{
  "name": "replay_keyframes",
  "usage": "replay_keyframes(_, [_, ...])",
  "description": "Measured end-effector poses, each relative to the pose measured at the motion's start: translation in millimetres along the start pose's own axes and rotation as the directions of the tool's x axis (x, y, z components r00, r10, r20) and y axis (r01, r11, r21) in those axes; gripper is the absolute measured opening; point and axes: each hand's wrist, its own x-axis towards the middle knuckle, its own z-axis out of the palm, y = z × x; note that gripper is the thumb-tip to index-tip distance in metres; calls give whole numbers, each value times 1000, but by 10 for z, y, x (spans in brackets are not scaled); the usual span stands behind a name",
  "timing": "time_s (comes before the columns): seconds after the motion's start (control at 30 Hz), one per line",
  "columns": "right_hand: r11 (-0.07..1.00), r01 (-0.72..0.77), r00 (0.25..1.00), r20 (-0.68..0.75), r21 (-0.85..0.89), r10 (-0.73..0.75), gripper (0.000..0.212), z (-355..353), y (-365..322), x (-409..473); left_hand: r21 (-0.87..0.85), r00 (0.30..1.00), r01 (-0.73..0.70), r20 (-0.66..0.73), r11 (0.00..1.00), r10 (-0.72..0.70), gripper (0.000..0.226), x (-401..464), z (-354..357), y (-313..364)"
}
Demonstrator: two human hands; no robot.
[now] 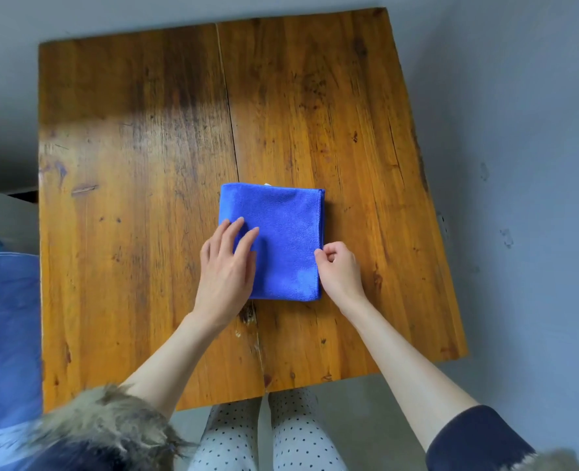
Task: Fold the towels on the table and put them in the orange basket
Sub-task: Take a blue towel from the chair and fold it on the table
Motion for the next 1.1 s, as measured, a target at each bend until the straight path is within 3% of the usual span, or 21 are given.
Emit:
replay_keyframes(0.1, [1000, -20, 1000, -11, 11, 20, 15, 4, 3, -17, 91, 982, -113, 160, 989, 98, 49, -71, 82, -69])
replay_keyframes(0.3, [998, -62, 992, -111, -3, 61, 15, 63, 24, 28, 221, 964, -82, 266, 972, 21, 61, -77, 209, -10])
replay_keyframes(0.33, [999, -29, 983, -183, -28, 23, 12, 96, 29, 17, 222, 964, -72, 264, 972, 12, 61, -67, 220, 6])
replay_keyframes(0.4, [970, 172, 919, -328, -170, -221, 16, 167, 33, -22, 210, 970, -55, 242, 976, 3, 59, -51, 214, 40])
replay_keyframes(0.43, [913, 289, 864, -333, -288, -378, 25, 211, 40, -28, 192, 976, -52, 219, 980, 9, 58, -33, 203, 51])
replay_keyframes(0.5, [719, 438, 770, -188, -540, -610, 42, 284, 59, 2, 151, 987, -63, 158, 986, 39, 55, 38, 181, 41])
replay_keyframes(0.6, [444, 519, 712, 82, -730, -697, 57, 327, 71, 218, 159, 993, -94, 82, 983, 81, 53, 243, 161, -41])
replay_keyframes(0.67, [403, 512, 724, 129, -758, -677, 61, 297, 89, 397, 171, 993, -103, 72, 980, 92, 53, 392, 184, -117])
replay_keyframes(0.97, [523, 518, 810, 191, -677, -555, 68, 238, 70, 474, 87, 981, -68, 187, 994, 50, 58, 499, 239, -200])
replay_keyframes(1.03, [619, 534, 820, 176, -576, -545, 65, 160, 15, 414, -4, 980, -37, 198, 999, 37, 60, 484, 167, -204])
replay_keyframes(1.1, [757, 478, 850, 16, -445, -527, 54, 79, -19, 290, -108, 987, 28, 159, 994, -11, 62, 410, 77, -238])
